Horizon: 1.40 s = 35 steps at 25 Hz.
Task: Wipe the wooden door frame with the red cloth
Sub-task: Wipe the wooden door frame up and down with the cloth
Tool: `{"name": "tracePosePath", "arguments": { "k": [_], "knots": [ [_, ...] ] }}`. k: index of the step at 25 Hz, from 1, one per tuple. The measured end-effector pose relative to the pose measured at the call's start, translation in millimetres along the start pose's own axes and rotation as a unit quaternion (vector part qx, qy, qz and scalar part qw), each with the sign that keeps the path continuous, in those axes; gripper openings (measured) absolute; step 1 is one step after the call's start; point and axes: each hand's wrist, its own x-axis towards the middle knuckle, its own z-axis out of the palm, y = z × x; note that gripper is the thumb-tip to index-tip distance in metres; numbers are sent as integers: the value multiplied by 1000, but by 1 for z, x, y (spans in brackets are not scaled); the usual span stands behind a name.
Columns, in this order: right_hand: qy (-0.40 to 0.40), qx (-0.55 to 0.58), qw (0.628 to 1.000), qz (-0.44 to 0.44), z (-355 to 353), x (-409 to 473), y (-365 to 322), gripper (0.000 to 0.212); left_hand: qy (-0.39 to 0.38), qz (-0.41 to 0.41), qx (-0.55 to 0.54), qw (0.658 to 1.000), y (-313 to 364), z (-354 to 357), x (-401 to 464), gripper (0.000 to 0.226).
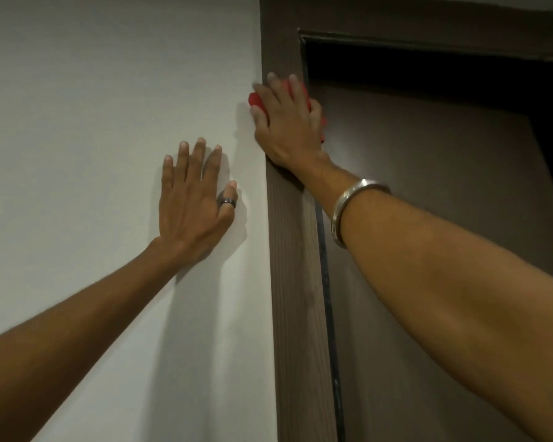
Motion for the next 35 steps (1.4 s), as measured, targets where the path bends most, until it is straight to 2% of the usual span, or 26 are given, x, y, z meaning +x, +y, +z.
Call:
{"name": "tracePosePath", "arguments": {
  "k": [4,9,13,16,23,26,30,35],
  "knots": [
    [8,1,1000,17,12,-90,-12,54,-6,21,-31,999,10,9,-79,76],
    [26,0,999,40,18,-200,-27,58,-42,54,-1,998,18,20,-161,72],
    [31,-30,996,82,27,-284,-44,60,-53,64,22,996,18,20,-190,73],
    [9,-55,997,62,25,-271,-40,60,-59,65,23,996,22,17,-187,73],
    [4,-40,999,34,14,-105,-15,58,-30,43,-14,998,25,18,-134,73],
    [-1,-31,999,24,10,-73,-9,57,-30,47,-6,998,24,19,-131,72],
    [-3,-24,999,46,13,-85,-13,59,-30,46,2,998,25,23,-154,71],
    [31,-14,997,76,21,-186,-31,58,-32,54,-7,998,34,28,-208,74]
  ]
}}
